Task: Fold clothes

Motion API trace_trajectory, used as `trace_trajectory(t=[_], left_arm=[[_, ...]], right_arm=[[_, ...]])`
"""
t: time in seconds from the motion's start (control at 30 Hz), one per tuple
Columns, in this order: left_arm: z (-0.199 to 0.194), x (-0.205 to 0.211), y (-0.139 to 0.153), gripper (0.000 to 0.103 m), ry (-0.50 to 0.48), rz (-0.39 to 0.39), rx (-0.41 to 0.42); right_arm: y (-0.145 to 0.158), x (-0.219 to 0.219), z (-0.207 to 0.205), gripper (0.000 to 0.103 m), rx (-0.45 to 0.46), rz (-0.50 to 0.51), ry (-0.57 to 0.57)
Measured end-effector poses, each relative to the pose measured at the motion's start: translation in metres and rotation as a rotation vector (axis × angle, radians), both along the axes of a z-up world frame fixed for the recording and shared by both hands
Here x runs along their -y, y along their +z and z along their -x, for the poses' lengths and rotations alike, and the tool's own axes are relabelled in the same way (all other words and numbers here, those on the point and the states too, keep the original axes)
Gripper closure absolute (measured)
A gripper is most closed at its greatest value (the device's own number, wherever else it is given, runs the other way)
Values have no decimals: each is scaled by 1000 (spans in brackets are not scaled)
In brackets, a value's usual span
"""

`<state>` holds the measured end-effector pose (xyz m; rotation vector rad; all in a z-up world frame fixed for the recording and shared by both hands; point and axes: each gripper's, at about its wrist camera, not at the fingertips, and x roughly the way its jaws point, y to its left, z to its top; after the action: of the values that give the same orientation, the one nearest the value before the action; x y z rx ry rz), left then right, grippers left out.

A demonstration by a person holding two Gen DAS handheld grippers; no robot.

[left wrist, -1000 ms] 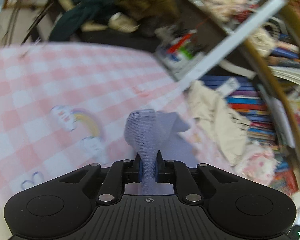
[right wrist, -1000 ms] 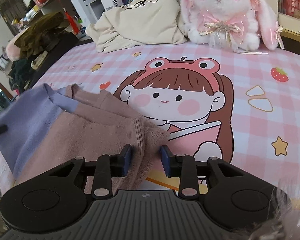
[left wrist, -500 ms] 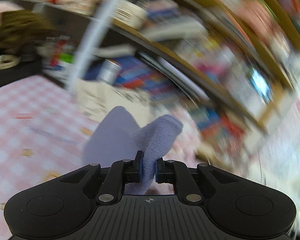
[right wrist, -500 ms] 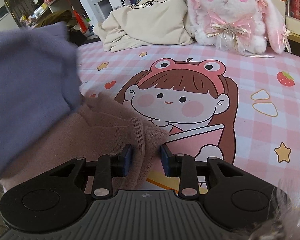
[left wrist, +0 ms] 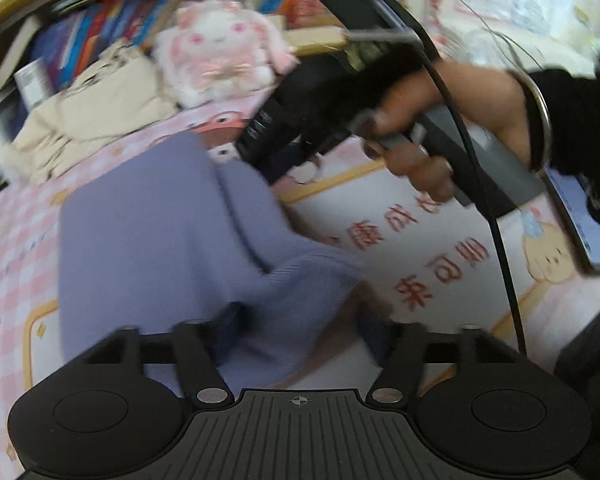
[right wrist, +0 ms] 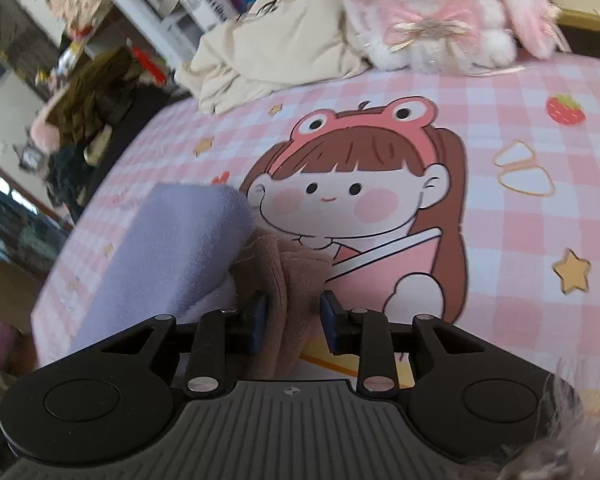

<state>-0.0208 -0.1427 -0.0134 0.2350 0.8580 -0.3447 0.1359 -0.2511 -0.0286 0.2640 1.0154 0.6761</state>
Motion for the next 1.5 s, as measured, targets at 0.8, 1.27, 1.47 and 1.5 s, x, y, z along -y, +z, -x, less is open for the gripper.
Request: trace_trajectory(t=[0.8,1.27,1.47,1.5], left_arm=[[24,-26,-4,31,102,-206,184],[17,-44,21,29,133,-143,184],[26,-67,28,29,192,-114,183],[27,-71,26,30,203,-95,170]], right_arm=[[7,-12,0,41,-217,-298,11],[48,4,20,51,82,-236,-47],[45,-20,69,67,74,4,193],[42,-24,77,74,61,15,223]])
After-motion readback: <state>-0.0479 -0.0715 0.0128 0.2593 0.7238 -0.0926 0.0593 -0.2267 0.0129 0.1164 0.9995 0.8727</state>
